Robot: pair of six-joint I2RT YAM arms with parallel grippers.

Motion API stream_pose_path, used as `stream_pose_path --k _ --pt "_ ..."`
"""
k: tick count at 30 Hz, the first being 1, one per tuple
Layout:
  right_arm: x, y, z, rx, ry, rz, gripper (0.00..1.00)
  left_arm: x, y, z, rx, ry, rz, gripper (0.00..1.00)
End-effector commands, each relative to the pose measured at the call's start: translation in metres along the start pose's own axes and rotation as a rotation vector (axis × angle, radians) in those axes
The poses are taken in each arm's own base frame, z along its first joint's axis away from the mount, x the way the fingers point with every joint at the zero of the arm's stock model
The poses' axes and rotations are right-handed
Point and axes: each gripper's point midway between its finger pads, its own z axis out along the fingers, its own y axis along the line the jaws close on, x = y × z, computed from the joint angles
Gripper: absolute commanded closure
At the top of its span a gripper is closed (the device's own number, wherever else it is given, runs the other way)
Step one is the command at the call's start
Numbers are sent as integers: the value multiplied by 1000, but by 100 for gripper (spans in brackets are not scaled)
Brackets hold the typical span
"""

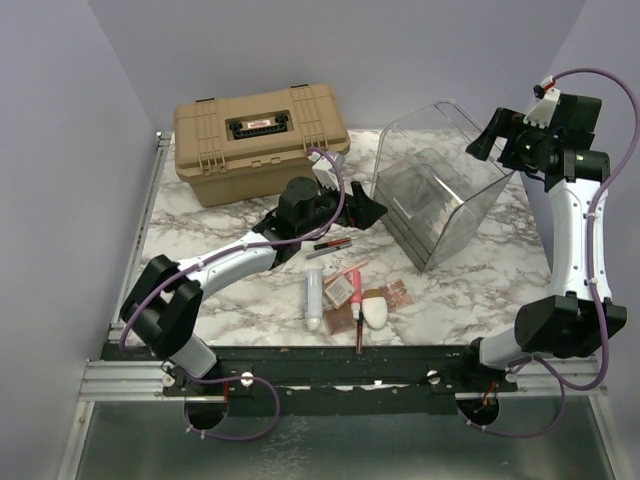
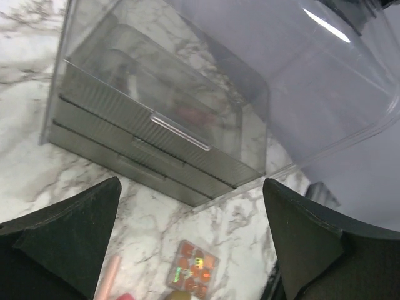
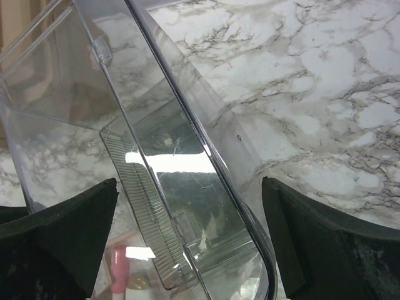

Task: Organize the makeup
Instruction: Move the storage box to the center of the board, then open the storage box at the center of the board.

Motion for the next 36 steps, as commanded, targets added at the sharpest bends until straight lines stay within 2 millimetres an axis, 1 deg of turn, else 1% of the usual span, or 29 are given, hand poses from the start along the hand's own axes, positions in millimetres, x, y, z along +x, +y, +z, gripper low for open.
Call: stream_pose_path --k 1,2,4,7,9,10,11,15,17,21,25,31,33,36 --pt "7 16 -8 -69 7 23 0 -13 -28 7 223 -82 -189 3" --pt "8 18 -9 -79 7 25 0 -10 -26 11 229 -76 -228 3" --pt "10 21 -10 -92 5 25 0 -14 -29 16 278 -112 -283 3" --pt "11 20 -12 -85 2 23 0 -13 -30 24 338 -133 -383 4" --pt "10 21 -14 -90 2 17 0 -10 -26 30 357 -149 -439 5" --pt "9 23 -15 -98 1 14 0 -2 -17 43 369 -150 -500 6" --pt "8 24 -16 -101 -2 12 0 -1 -16 45 376 -152 -514 7" --pt "5 26 -20 -106 -9 11 0 1 -10 54 371 -165 -534 7" --pt "4 27 -20 -107 -10 13 0 2 -10 57 378 -160 -542 7" --pt "4 28 -22 -105 -14 11 0 13 1 62 346 -160 -569 7" --pt "6 26 -19 -105 -7 18 0 20 -1 69 359 -144 -580 7" --pt "9 26 -19 -106 -4 21 0 33 5 81 353 -130 -620 11" --pt "10 26 -18 -106 0 24 0 30 3 82 363 -132 -623 12" --pt "13 24 -18 -100 4 22 0 21 -5 83 391 -141 -613 13"
